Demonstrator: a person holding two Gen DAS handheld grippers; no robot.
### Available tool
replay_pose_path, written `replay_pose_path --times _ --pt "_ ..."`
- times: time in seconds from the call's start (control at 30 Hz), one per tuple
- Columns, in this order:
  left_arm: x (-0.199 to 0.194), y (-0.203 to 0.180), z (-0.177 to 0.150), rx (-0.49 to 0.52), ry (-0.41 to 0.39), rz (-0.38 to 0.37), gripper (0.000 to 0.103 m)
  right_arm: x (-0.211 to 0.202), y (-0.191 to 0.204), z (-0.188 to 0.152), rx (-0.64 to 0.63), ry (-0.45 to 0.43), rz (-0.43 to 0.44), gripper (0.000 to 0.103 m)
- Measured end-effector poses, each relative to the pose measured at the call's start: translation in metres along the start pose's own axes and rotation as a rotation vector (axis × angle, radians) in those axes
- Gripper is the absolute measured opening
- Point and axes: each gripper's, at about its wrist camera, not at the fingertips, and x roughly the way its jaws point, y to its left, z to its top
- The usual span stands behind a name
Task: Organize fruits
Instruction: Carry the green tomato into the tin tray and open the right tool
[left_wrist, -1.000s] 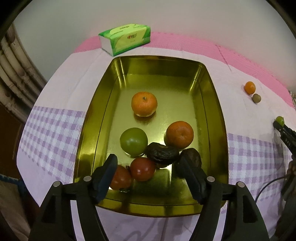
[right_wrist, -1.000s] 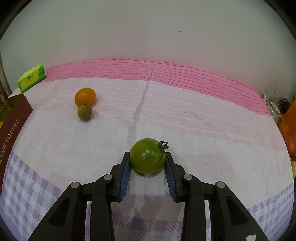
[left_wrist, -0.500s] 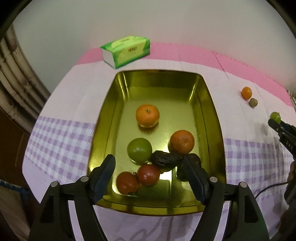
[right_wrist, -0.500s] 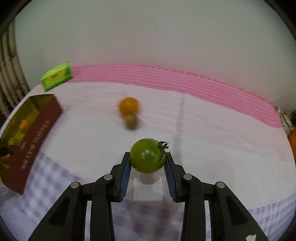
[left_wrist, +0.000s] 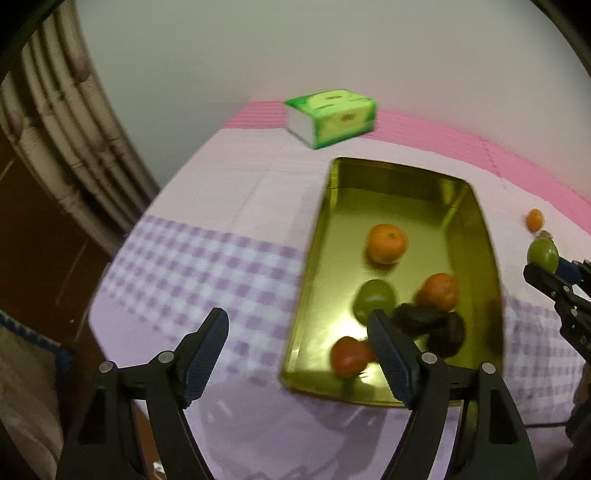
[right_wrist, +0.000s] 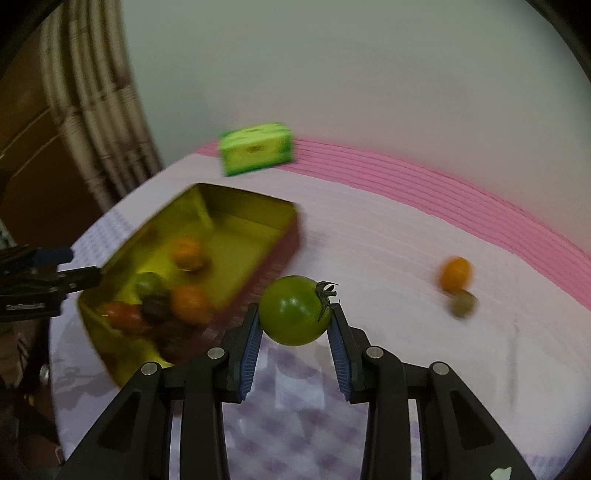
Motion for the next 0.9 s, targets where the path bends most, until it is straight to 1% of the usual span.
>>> replay_pose_path --times 0.07,0.17,0.4,0.6,0.73,0.9 --pt "0.0 0.008 -0.004 -0.015 0.005 0.017 0.078 0.008 0.02 0.007 -0.041 0.005 0.034 0.033" --pt "0.001 0.017 -0.007 -0.048 0.018 0.023 0.078 0.017 0.043 0.012 -0.087 0.019 0.07 0.033" --pt "0.009 0.022 -0.009 -0.068 0.036 0.043 0.078 0.041 0.078 0.014 -0.152 0.055 0.102 0.033" --pt "0.011 0.023 -0.009 -0.069 0.047 0.041 0.078 0.051 0.085 0.01 -0.162 0.081 0.1 0.034" --pt "0.012 0.021 -0.01 -0.066 0.05 0.04 0.078 0.053 0.082 0.008 -0.141 0.094 0.108 0.035" --pt "0.012 0.02 -0.011 -0.064 0.047 0.04 0.078 0.052 0.083 0.006 -0.141 0.091 0.099 0.035"
